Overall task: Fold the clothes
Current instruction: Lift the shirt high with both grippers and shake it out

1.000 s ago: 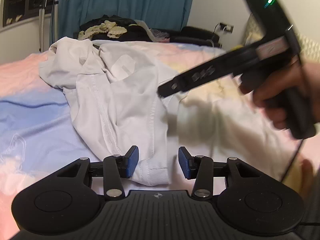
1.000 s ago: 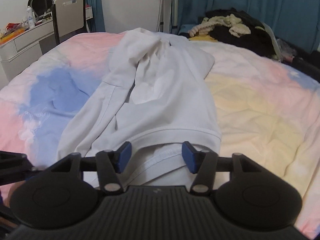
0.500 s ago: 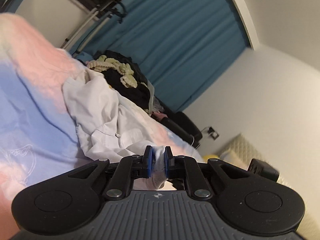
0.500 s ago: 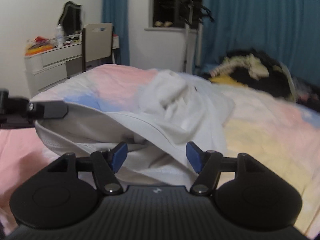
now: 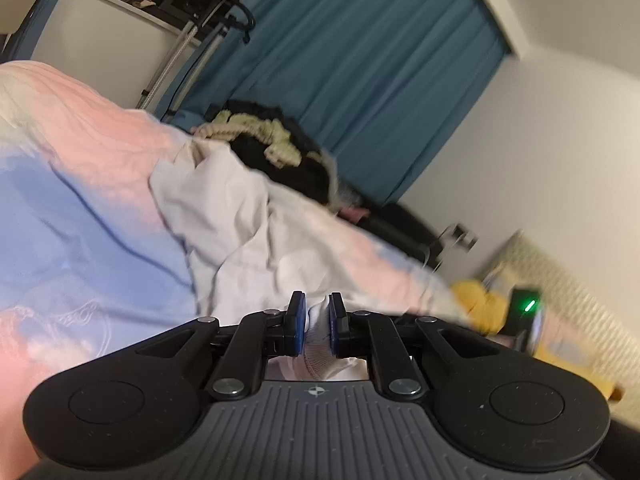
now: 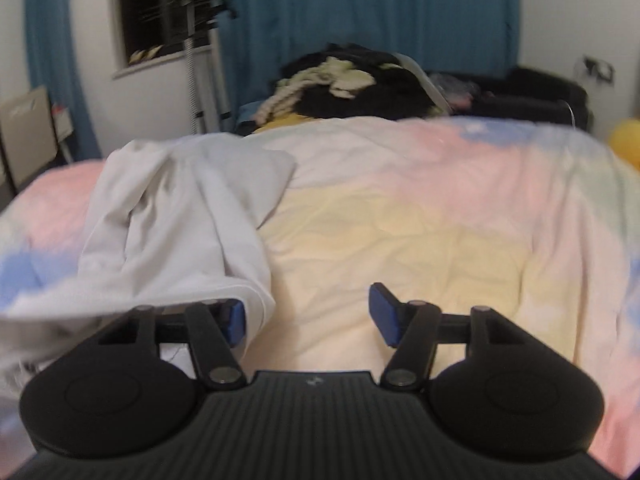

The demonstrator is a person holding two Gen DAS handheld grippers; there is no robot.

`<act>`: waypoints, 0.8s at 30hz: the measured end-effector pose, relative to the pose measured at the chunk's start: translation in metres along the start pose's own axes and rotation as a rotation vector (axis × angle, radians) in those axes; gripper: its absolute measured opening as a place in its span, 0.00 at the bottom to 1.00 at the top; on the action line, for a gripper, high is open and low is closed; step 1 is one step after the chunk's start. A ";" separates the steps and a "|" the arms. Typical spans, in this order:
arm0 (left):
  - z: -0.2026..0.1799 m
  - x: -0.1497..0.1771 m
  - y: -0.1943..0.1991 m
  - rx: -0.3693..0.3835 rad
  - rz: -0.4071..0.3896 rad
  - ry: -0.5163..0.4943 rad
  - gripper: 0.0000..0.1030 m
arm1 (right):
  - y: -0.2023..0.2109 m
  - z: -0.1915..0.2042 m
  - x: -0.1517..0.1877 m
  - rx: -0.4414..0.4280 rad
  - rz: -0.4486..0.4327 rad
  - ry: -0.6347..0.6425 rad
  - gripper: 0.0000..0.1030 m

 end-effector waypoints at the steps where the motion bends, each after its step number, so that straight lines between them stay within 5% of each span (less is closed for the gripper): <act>1: 0.000 0.005 -0.002 -0.015 0.018 -0.026 0.14 | 0.001 0.000 -0.001 -0.016 -0.007 -0.039 0.23; 3: 0.001 0.017 -0.006 -0.051 0.052 -0.081 0.14 | 0.005 0.004 -0.004 -0.055 -0.028 -0.112 0.08; 9: 0.005 0.044 -0.016 -0.089 0.131 -0.151 0.15 | 0.032 0.038 -0.028 -0.119 -0.142 -0.044 0.06; 18: 0.008 0.074 -0.034 -0.129 0.233 -0.247 0.17 | 0.048 0.043 -0.035 -0.171 -0.172 -0.094 0.05; 24: 0.004 0.082 -0.037 -0.141 0.255 -0.285 0.43 | 0.060 0.045 -0.042 -0.197 -0.210 -0.116 0.03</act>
Point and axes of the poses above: each gripper's, at about its wrist camera, not at the fingertips, and y roughly against the way its jaws point, z to its left, x to its underside, the point moved 9 cm from there along -y, roughly the way its jaws point, and after that the axes turned 12 degrees about -z, right-handed, at the moved point
